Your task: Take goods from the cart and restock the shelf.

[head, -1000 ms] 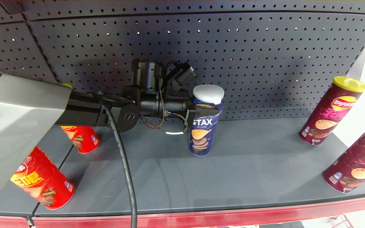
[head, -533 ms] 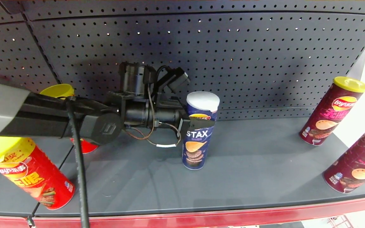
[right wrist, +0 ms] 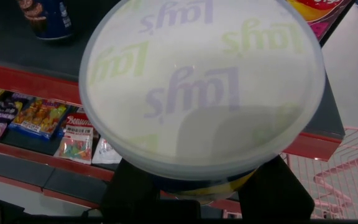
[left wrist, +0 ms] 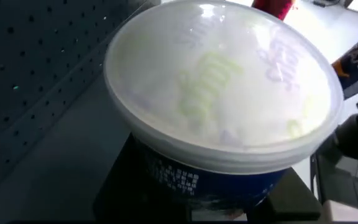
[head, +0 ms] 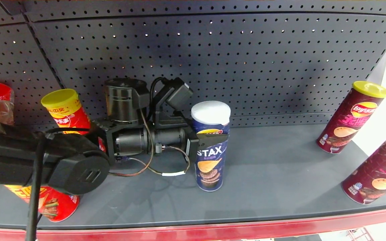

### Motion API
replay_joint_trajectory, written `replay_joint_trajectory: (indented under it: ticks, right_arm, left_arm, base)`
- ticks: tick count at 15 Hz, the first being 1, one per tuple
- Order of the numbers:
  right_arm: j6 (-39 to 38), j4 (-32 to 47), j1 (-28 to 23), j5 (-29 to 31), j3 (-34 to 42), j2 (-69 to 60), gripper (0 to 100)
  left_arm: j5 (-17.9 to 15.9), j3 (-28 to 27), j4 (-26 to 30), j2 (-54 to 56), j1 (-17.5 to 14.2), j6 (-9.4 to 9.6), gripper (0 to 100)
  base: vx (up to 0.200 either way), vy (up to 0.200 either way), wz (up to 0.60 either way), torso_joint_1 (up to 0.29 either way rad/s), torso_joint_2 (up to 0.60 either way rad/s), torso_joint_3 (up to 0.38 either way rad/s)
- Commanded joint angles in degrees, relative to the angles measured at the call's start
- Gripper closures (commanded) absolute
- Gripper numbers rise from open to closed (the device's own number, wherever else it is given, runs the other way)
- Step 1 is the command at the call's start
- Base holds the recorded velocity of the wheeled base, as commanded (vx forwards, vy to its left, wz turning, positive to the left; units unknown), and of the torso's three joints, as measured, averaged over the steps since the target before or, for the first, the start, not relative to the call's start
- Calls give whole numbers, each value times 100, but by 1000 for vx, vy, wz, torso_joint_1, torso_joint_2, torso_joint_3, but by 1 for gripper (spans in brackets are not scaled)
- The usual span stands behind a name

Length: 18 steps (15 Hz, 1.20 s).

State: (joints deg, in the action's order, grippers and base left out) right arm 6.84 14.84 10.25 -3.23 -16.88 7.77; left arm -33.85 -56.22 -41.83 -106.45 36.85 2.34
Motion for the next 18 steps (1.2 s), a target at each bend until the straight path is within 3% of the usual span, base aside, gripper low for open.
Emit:
replay_joint_trajectory:
  ticks: [1, 15, 18]
  right_arm:
    - [2, 2, 3, -2, -8, 14, 100]
    - [2, -7, 12, -37, -17, 102, 100]
    - [2, -7, 12, -29, -25, 102, 100]
  left_arm:
    - [37, 279, -159, 54, 77, -41, 100]
    - [28, 1052, -150, 687, 226, -14, 100]
    - [28, 1201, -142, 704, 217, 267, 100]
  base:
    - [0, 0, 0, 0, 0, 0]
    - [0, 0, 0, 0, 0, 0]
    - [0, 0, 0, 0, 0, 0]
